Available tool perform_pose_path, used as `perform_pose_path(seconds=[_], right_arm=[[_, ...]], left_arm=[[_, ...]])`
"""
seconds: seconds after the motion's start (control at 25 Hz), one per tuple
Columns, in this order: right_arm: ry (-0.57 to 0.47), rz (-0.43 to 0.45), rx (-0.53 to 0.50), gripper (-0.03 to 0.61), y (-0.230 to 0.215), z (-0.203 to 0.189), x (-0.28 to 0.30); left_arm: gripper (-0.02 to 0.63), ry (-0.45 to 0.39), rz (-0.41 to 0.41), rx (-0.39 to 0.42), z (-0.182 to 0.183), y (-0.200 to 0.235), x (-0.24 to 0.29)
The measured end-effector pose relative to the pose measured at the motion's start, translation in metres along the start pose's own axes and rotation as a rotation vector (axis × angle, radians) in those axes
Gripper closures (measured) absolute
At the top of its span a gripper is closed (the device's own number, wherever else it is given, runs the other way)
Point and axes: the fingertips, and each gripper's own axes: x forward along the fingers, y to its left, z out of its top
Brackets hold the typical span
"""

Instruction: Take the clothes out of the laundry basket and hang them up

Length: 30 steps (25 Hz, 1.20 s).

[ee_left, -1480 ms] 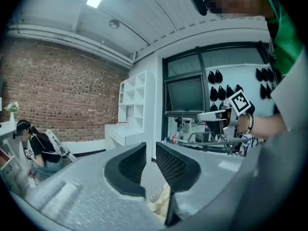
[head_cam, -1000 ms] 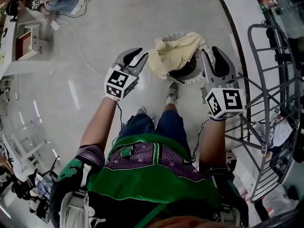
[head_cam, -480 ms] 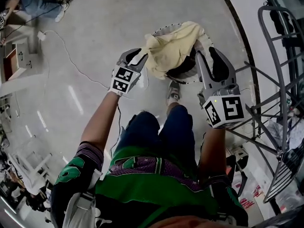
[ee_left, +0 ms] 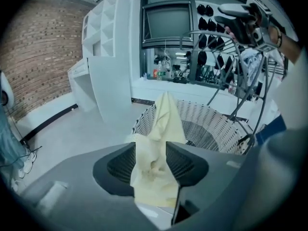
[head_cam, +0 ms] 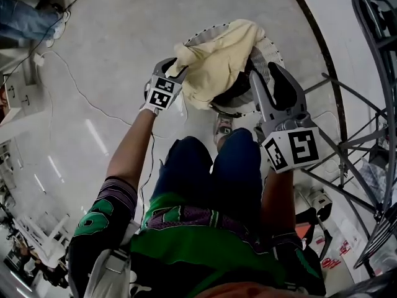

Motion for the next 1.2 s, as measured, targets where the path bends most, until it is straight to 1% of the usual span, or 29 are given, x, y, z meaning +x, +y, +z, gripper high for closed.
perform_pose_path(seconds=[0.16, 0.32, 0.36, 0.44, 0.52, 0.56, 0.64, 0.76, 0.88, 1.0, 1.12, 1.2], right_arm=[[0.005, 0.002, 0.022, 0.439, -0.004, -0.018, 0.005], [0.010, 0.003, 0.024, 0.439, -0.010, -0.025, 0.003], [0.011, 0.003, 0.024, 0.439, -0.011, -0.026, 0.003], [0.013, 0.000, 0.029, 0.439, -0.014, -0.026, 0.002], [0.013, -0.005, 0.033, 0.439, -0.017, -0.025, 0.001], [0.014, -0.006, 0.034, 0.439, -0.017, -0.023, -0.001], [0.019, -0.009, 0.034, 0.439, -0.017, -0.019, -0.003], [0.027, -0.010, 0.041, 0.439, -0.014, -0.007, -0.009], [0.031, -0.014, 0.046, 0.439, -0.008, 0.014, -0.019], [0.035, -0.018, 0.044, 0.439, 0.002, 0.043, -0.032], [0.033, -0.023, 0.043, 0.439, 0.015, 0.079, -0.047], [0.031, -0.025, 0.042, 0.439, 0.022, 0.100, -0.058]], left_arm=[[0.402, 0.062, 0.035, 0.012, -0.025, 0.009, 0.030], [0.402, 0.083, 0.088, -0.002, -0.031, 0.016, 0.044], [0.415, 0.083, 0.103, -0.003, -0.030, 0.018, 0.045], [0.466, 0.094, 0.130, 0.001, -0.030, 0.023, 0.045], [0.487, 0.111, 0.144, -0.002, -0.030, 0.026, 0.043], [0.517, 0.113, 0.150, -0.005, -0.028, 0.028, 0.041], [0.586, 0.106, 0.158, -0.007, -0.020, 0.030, 0.034], [0.588, 0.087, 0.143, -0.013, -0.003, 0.027, 0.018], [0.588, 0.068, 0.124, -0.015, 0.019, 0.022, -0.003], [0.589, 0.058, 0.107, -0.012, 0.045, 0.017, -0.033], [0.589, 0.050, 0.097, -0.025, 0.073, 0.014, -0.068], [0.589, 0.027, 0.093, -0.019, 0.094, 0.011, -0.090]])
